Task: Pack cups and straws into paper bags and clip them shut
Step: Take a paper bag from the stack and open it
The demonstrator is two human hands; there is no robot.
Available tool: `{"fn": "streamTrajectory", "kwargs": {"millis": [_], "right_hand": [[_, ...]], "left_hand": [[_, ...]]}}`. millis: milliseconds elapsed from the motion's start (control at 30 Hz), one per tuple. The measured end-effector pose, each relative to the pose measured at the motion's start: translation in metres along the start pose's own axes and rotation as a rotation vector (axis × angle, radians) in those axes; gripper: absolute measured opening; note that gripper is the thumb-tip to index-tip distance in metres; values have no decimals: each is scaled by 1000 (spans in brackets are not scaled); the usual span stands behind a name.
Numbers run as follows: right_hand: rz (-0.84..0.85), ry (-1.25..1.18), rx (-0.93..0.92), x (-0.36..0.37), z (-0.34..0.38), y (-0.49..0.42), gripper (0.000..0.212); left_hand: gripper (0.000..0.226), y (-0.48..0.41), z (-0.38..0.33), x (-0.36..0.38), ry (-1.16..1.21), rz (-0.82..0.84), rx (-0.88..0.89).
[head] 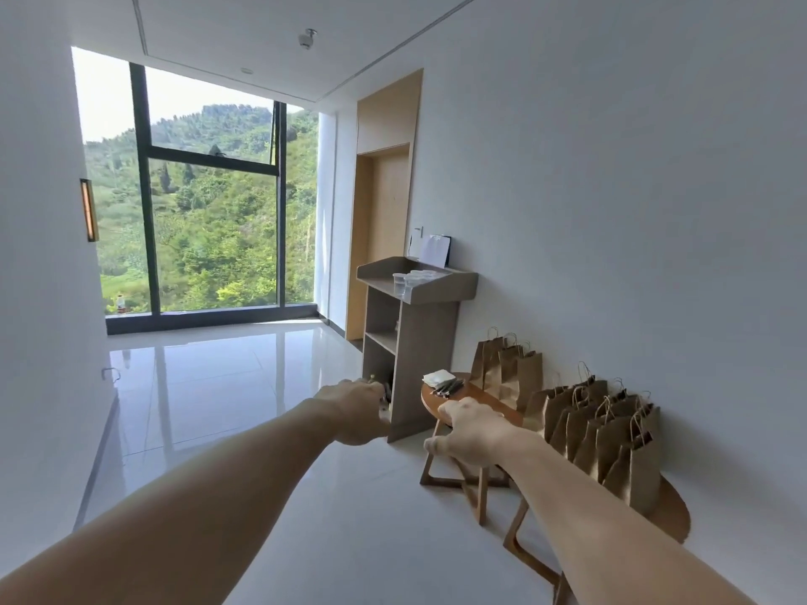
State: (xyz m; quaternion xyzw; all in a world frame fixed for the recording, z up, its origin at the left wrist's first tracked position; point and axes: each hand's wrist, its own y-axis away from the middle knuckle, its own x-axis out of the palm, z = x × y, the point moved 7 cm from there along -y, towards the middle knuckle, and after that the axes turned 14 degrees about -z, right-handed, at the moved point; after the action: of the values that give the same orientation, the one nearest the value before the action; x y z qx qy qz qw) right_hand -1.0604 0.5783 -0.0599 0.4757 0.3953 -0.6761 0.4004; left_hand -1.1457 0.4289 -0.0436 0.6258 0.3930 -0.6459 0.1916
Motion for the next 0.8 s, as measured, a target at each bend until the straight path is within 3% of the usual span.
{"fn": "streamTrajectory", "kwargs": {"millis": [433,800], "right_hand": [[19,-39,-80,28,-40,-278,66],[11,-16,15,83,-67,-495,71]], "left_hand": [[57,-266,55,70,-77,5,-50],[55,-477,116,134,-24,1,33]]}}
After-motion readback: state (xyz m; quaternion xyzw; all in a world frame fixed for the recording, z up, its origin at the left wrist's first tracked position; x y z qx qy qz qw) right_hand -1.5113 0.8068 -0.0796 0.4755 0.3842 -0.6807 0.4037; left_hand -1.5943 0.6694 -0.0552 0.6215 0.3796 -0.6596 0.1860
